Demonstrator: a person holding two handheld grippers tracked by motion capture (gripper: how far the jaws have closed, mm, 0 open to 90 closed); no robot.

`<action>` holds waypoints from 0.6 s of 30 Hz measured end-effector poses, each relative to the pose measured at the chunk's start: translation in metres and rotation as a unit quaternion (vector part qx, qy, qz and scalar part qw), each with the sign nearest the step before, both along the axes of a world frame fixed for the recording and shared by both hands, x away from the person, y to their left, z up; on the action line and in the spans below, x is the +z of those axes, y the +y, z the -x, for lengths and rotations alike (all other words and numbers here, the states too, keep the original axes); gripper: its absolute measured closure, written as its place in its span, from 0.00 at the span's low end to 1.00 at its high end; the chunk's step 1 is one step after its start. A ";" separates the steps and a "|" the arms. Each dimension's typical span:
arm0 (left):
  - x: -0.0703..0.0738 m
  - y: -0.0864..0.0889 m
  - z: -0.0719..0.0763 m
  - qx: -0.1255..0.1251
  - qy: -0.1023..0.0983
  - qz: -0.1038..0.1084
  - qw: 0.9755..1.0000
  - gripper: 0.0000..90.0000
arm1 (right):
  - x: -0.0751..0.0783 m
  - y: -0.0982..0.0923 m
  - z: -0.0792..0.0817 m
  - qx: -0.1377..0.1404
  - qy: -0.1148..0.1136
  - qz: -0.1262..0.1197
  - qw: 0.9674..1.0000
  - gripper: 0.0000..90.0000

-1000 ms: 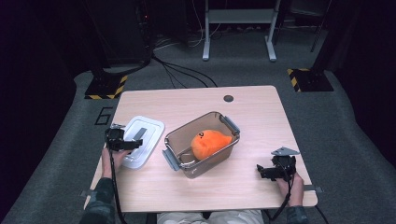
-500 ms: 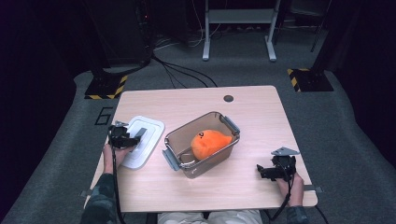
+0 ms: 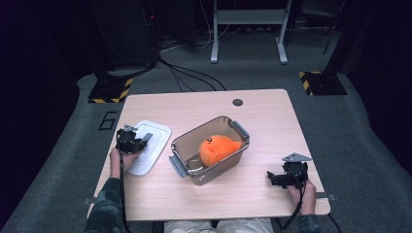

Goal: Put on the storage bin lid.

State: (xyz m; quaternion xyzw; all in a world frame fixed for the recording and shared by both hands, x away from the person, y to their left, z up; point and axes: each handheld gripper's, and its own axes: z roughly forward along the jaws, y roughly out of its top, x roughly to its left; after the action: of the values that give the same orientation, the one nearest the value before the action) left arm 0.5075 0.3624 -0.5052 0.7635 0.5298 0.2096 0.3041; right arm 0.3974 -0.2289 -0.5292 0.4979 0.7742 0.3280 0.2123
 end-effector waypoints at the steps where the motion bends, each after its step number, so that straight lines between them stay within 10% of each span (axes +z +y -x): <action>1: 0.000 0.000 0.000 -0.001 0.000 -0.001 1.000 0.73 | 0.000 0.000 0.000 0.000 0.000 0.000 1.000 0.00; 18: 0.027 0.001 0.003 0.011 -0.012 -0.003 1.000 0.74 | 0.000 0.000 0.000 -0.001 0.001 -0.001 1.000 0.00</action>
State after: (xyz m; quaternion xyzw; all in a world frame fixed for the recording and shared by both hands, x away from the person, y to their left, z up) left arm 0.5043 0.3632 -0.4781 0.7558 0.5343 0.2232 0.3058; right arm 0.3971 -0.2286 -0.5291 0.4995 0.7735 0.3277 0.2119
